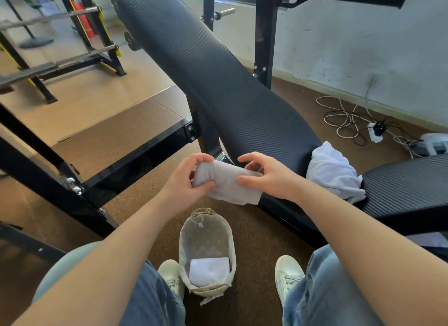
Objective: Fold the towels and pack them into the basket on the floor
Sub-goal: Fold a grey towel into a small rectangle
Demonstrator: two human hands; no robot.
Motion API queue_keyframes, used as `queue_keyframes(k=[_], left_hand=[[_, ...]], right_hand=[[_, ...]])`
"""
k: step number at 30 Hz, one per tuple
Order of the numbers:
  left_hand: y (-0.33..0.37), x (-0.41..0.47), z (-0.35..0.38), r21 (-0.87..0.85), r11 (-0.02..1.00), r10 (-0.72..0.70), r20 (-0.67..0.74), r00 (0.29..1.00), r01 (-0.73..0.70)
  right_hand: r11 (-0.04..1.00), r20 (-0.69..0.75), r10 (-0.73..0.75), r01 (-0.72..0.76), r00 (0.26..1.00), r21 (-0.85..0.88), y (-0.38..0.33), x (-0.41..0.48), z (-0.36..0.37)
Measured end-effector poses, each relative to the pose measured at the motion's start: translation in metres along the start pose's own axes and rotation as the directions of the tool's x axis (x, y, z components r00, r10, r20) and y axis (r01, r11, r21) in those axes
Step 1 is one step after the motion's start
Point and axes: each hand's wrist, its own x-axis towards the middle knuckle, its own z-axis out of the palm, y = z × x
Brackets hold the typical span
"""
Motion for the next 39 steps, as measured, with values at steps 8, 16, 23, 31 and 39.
queue_keyframes(k=[8,16,23,31,39], left_hand=[[0.016,-0.016,0.001,0.169,0.985,-0.024,-0.097,0.995,0.04],[0.027,-0.05,0.014,0.068,0.987,-0.121,-0.282,0.952,0.146],[0.022,-0.052,0.023,-0.287,0.88,-0.408,-0.052,0.912,0.378],[-0.011,-0.057,0.018,0.01,0.898,-0.437,0.114,0.892,0.439],[-0.067,-0.051,-0.009,0.078,0.905,-0.414,0.385,0.825,0.418]], right_hand=[[0.953,0.066,0.0,0.02,0.998,-0.303,-0.016,-0.011,0.029],[0.972,-0.25,0.078,-0.13,0.965,-0.196,-0.026,-0.008,0.071],[0.973,-0.043,0.162,-0.152,0.986,0.176,-0.026,-0.008,0.098],[0.994,-0.027,0.052,-0.054,0.998,-0.092,-0.006,-0.004,0.109],[0.993,0.228,0.084,-0.101,0.97,0.061,0.014,0.039,0.117]])
